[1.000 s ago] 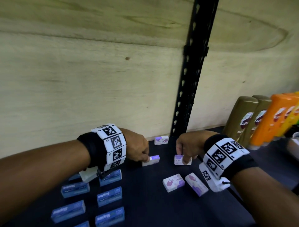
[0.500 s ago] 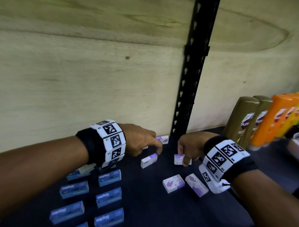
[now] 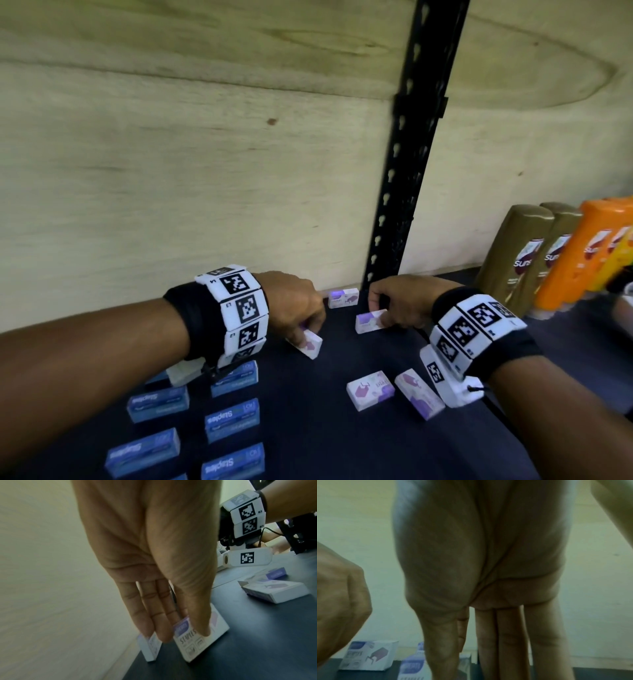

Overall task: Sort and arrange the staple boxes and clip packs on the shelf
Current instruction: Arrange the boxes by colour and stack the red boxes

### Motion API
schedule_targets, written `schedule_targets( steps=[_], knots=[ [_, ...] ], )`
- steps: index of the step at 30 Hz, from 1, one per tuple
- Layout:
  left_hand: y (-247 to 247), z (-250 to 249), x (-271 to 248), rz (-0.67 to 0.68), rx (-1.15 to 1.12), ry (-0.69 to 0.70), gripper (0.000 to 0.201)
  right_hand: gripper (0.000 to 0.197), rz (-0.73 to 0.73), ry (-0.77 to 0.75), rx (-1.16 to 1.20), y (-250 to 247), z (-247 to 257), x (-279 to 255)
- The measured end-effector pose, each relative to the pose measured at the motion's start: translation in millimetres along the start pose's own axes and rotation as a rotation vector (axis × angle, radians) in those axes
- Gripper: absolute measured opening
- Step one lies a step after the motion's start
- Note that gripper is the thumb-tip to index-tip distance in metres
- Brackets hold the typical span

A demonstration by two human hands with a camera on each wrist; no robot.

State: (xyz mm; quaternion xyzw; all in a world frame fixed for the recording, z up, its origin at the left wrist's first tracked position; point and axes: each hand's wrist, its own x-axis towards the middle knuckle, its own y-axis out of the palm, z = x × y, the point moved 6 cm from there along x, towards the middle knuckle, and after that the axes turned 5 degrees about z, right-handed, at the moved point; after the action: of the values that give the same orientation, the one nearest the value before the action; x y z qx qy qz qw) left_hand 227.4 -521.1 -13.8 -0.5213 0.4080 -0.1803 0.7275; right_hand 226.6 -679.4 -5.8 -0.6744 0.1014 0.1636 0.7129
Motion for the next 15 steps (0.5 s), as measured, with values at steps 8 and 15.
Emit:
schedule_targets(
  steps=[8, 15],
  knots=[
    [10, 16, -8, 0.082, -0.049, -0.260, 0.027, 0.014, 0.037, -0.037, -0.107, -2, 14, 2],
    [13, 21, -6, 0.121, -0.027, -0.272, 0.036, 0.017, 0.071, -0.018, -0.088, -4, 16, 12]
  ],
)
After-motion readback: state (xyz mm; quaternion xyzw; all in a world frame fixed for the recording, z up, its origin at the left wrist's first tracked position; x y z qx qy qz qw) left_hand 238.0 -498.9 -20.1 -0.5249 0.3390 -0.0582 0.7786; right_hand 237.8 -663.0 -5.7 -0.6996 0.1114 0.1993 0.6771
